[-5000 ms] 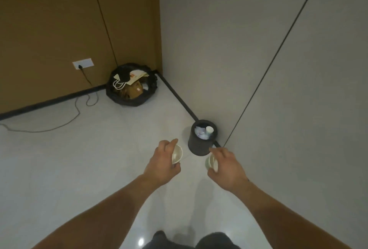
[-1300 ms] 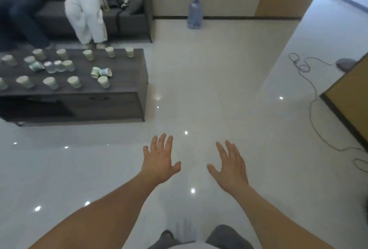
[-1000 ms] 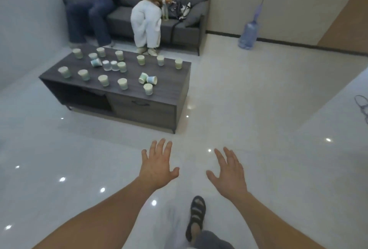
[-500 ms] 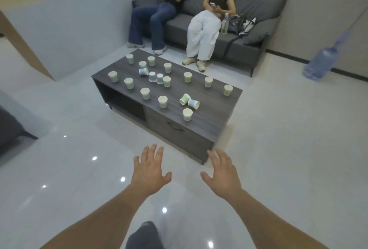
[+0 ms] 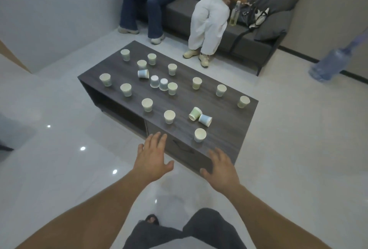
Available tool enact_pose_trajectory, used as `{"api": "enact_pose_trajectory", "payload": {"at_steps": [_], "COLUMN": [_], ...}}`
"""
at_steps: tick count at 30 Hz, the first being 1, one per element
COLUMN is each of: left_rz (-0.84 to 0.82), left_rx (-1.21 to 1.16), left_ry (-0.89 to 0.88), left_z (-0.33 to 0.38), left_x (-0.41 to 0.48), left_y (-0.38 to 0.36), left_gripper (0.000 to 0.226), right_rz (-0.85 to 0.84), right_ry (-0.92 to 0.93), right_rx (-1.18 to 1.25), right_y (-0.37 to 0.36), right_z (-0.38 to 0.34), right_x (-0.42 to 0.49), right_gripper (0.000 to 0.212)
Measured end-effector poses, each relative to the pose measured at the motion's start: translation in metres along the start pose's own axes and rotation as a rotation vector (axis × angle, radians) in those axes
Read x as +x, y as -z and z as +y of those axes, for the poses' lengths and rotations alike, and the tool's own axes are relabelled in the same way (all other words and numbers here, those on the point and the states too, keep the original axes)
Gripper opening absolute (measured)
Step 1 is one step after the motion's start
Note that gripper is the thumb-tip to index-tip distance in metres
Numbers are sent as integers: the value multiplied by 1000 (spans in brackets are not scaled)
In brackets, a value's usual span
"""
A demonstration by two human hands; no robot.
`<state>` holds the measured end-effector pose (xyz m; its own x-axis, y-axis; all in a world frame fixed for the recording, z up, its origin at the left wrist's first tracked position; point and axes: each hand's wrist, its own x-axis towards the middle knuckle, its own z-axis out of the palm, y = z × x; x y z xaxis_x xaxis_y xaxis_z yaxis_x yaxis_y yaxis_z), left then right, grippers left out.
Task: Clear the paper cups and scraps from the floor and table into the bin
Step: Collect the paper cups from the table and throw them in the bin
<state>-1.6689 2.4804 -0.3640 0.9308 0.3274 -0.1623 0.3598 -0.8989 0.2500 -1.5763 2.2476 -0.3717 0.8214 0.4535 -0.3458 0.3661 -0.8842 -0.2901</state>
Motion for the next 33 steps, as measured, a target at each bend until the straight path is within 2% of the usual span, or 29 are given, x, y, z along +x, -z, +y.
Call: {"api": "enact_pose_trajectory", "payload": {"at_steps": [5, 9, 12, 17, 24, 28, 31, 33], "left_rz": [-69, -125, -164, -301, -445, -422, -447, -467], "left_rx": [-4, -30, -43, -84, -196, -213, -232, -278], "left_ry": [-60, -35, -17, -8, 6, 6, 7, -4], "left_z": [0, -3, -8, -3, 4, 6, 8, 11], "left_x": [65, 117, 152, 204, 262, 286, 301, 311], "left_y": [2, -7, -20, -67, -141, -160, -164, -162], "left_gripper": [94, 95, 93, 91, 93, 94, 95, 96], "right_rz": [-47, -70, -149, -280, -425, -410, -305, -286], "right_ry": [-51, -66, -86, -22, 11, -52, -134, -121], "right_rx": [19, 65, 68, -47, -116, 36, 340, 512], "right_y": [6, 5, -3, -36, -101, -113, -105, -92], "right_z": [0, 10, 20, 43, 64, 70, 65, 58], "right_x": [74, 147, 206, 279, 330, 340, 348, 352], "right_gripper": [79, 76, 79, 85, 75, 75, 80, 84]}}
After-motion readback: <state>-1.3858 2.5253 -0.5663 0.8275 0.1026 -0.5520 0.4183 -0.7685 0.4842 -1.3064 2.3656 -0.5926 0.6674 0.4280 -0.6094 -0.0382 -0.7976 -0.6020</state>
